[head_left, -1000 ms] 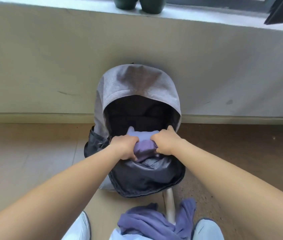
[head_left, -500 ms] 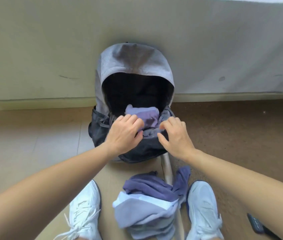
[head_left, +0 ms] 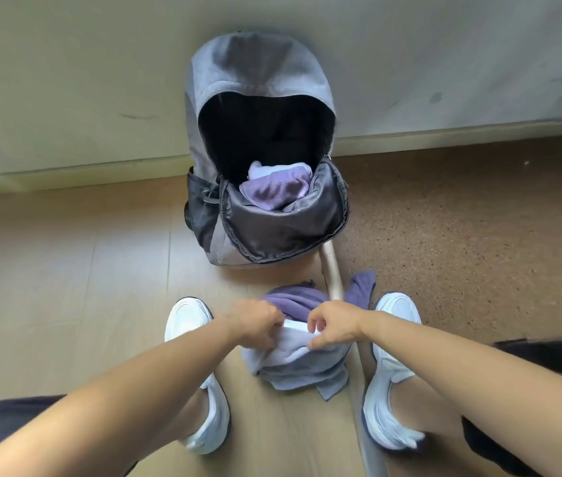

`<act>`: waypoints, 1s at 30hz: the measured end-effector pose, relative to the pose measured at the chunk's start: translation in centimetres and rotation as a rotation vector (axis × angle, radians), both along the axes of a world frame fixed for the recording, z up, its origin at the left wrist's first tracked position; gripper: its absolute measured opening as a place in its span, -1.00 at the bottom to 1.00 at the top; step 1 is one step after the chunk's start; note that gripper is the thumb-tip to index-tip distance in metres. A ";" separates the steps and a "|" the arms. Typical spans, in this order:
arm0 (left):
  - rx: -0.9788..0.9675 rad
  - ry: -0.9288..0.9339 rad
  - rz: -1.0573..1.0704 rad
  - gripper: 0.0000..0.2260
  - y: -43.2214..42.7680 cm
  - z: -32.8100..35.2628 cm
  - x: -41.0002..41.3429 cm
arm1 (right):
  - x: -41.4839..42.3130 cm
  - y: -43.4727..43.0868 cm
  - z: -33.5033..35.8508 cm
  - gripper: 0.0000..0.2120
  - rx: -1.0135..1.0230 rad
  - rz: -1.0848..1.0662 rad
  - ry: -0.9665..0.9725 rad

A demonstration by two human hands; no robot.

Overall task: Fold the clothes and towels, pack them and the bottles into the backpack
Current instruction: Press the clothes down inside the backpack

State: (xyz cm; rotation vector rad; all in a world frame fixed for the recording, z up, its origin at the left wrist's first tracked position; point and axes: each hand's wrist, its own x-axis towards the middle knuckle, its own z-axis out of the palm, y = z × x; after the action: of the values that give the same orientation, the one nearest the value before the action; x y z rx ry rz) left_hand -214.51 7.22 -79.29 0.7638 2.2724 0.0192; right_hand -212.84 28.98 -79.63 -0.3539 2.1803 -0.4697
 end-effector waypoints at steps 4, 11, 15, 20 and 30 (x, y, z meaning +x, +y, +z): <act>0.133 -0.132 0.164 -0.85 0.1 0.8 -1.0 | 0.8 -1.2 -0.6 -0.66 0.011 0.103 -0.072; 0.436 -0.350 0.420 -0.85 -0.2 4.4 -3.7 | -2.7 0.3 4.9 -0.76 -0.125 -0.134 -0.256; 0.552 -0.308 0.510 -0.81 -0.2 6.7 -4.8 | -4.3 1.5 8.9 -0.85 -0.242 -0.299 -0.319; 0.720 -0.416 0.614 -0.71 0.2 10.2 -5.0 | -4.9 2.1 13.9 -0.88 -0.299 -0.331 -0.269; 0.555 -0.416 0.436 -0.85 1.7 17.1 -3.7 | -4.3 2.8 16.9 -0.72 -0.188 -0.197 0.002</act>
State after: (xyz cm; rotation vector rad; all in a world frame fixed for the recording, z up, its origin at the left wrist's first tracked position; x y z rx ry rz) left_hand -218.19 8.88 -62.15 0.4530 1.9888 0.9535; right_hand -217.18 31.79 -62.71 -0.2414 2.1886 -0.7873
